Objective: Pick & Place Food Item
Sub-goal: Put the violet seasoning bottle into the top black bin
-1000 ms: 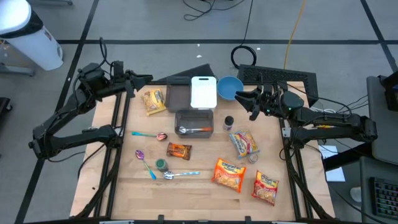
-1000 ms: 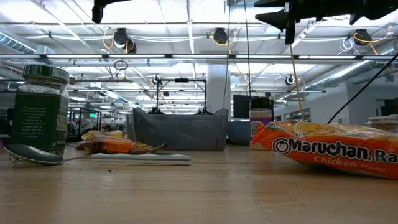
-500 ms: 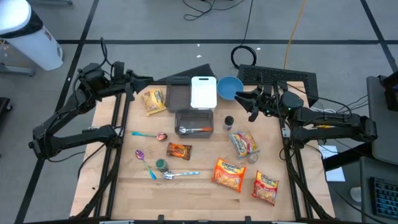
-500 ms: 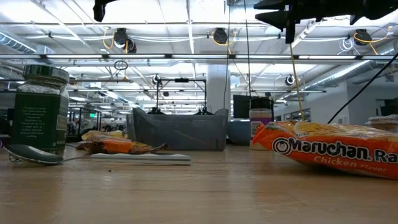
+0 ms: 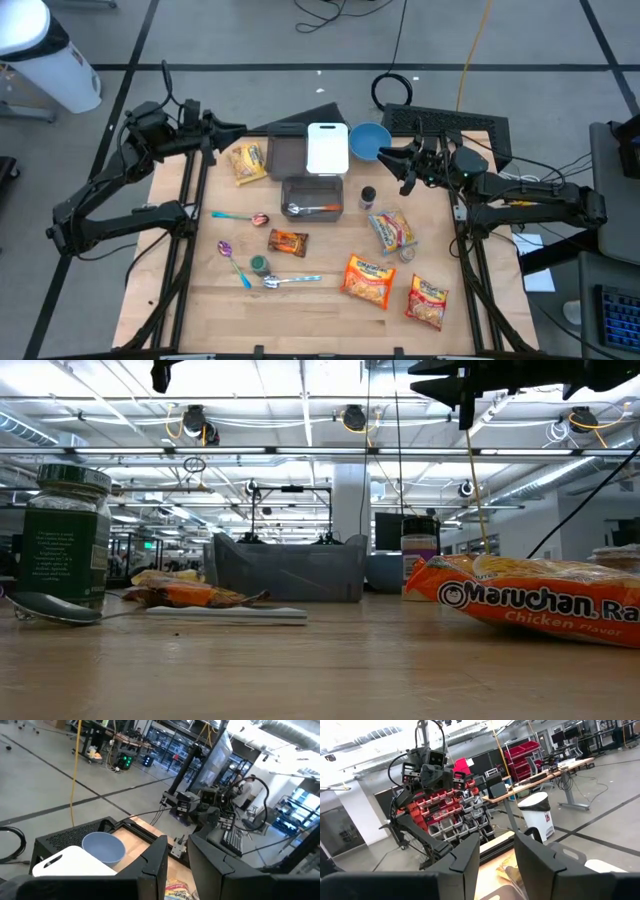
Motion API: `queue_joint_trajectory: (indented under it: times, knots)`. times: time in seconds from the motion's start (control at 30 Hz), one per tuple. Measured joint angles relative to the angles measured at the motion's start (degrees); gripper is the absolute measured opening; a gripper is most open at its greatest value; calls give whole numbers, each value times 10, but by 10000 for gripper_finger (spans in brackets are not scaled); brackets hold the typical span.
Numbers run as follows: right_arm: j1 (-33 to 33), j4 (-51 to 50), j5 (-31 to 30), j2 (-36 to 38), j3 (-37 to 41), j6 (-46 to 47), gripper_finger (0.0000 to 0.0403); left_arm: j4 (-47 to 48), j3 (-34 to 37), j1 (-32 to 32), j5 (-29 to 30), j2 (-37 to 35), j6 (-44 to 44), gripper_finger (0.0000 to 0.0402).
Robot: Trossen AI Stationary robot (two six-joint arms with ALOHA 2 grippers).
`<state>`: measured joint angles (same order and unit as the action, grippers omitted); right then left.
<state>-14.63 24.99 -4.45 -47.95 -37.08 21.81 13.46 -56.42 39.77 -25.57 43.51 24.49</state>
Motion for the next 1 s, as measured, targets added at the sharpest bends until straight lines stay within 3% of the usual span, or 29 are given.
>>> queue_joint_trajectory:
  times: [0.37,0.73,1.0]
  knots:
    - [0,-7,0,0,0,17,151,2,0,0,-28,0,11,92]
    - [0,-13,-1,0,0,28,211,-3,0,0,-89,0,74,191]
    - [3,-9,2,0,0,26,215,3,0,0,-86,0,45,215]
